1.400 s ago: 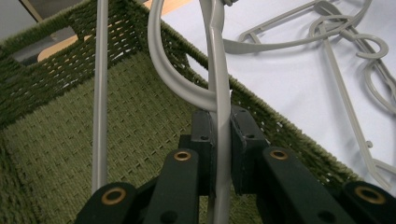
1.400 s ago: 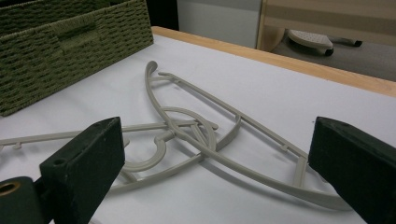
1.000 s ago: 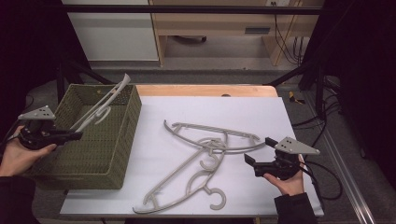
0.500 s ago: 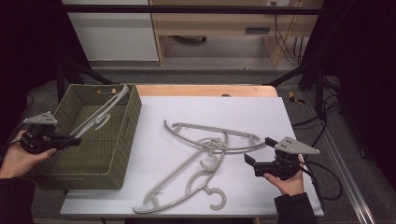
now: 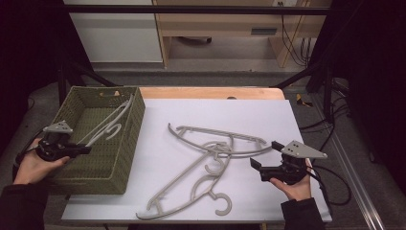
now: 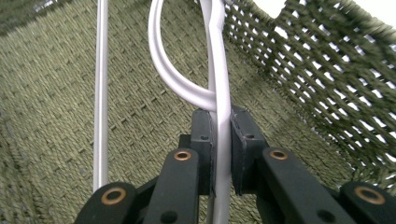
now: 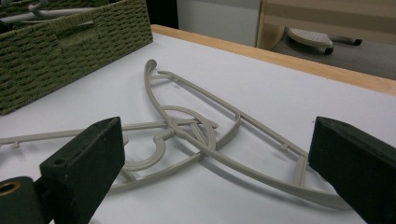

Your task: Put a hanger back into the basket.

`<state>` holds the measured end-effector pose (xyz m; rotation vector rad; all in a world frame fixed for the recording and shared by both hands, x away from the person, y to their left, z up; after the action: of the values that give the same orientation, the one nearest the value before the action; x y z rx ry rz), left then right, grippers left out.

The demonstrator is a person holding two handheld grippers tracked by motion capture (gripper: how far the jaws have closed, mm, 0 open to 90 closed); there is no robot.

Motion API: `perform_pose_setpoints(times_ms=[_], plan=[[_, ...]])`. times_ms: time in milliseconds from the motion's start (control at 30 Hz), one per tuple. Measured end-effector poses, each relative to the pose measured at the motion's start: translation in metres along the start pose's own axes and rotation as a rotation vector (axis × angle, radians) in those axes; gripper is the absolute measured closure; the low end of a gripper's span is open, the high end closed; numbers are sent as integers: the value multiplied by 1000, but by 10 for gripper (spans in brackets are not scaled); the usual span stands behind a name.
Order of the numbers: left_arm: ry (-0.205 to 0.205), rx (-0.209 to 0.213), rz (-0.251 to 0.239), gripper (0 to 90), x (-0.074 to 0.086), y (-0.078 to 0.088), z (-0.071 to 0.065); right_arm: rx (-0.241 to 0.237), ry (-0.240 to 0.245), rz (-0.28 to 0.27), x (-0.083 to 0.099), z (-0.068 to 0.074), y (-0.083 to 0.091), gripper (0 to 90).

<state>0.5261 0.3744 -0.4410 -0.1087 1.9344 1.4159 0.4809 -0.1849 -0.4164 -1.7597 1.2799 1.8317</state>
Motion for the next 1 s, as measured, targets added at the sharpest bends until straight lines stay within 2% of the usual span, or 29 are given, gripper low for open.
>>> perform_pose_setpoints(times_ms=[67, 100, 133, 167, 200, 233, 267, 367, 467, 567, 700, 800, 1000], plan=[[4, -1, 8, 810, 0, -1, 0, -1, 0, 1, 0, 0, 0, 40], [21, 8, 11, 808, 0, -2, -1, -1, 0, 0, 0, 1, 0, 40], [12, -3, 38, 806, 2, -3, 1, -1, 1, 0, 0, 1, 0, 40], [12, -3, 38, 804, 2, -3, 1, -2, 0, -1, 0, 1, 0, 40], [13, -21, 54, 803, 3, -4, 2, -2, 0, -1, 0, 1, 0, 40], [24, -42, 86, 802, 5, -8, 3, -3, -2, -3, -1, 1, 0, 40], [14, -46, 109, 800, 7, -10, 3, -1, 0, -2, 0, 0, 1, 40], [2, -57, 117, 790, 8, -10, 2, -2, 1, -4, -1, 0, 1, 40], [22, -37, 41, 732, 1, -4, -1, -1, 1, -2, 0, 0, 1, 41], [35, -46, -29, 668, -8, 7, -2, -1, 1, -3, -1, 0, 0, 40], [25, -56, -145, 505, -22, 21, -9, -1, -4, -5, -1, 0, 2, 40], [19, -55, -207, 418, -31, 29, -18, 1, -3, -9, -2, 0, 2, 40], [9, -50, -288, 231, -43, 33, -43, 0, -5, -13, -2, 0, 3, 37]])
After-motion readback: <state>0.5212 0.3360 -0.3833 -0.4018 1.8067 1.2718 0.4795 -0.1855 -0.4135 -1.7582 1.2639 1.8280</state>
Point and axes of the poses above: each handheld gripper's, and its own axes: y roughly backward along the jaws, x roughly out of its underside, z roughly to its left, the point moved 9 cm from there along -y, roughly forward along the jaws, and after that the axes turned 12 degrees about y, right-handed, at the moved point
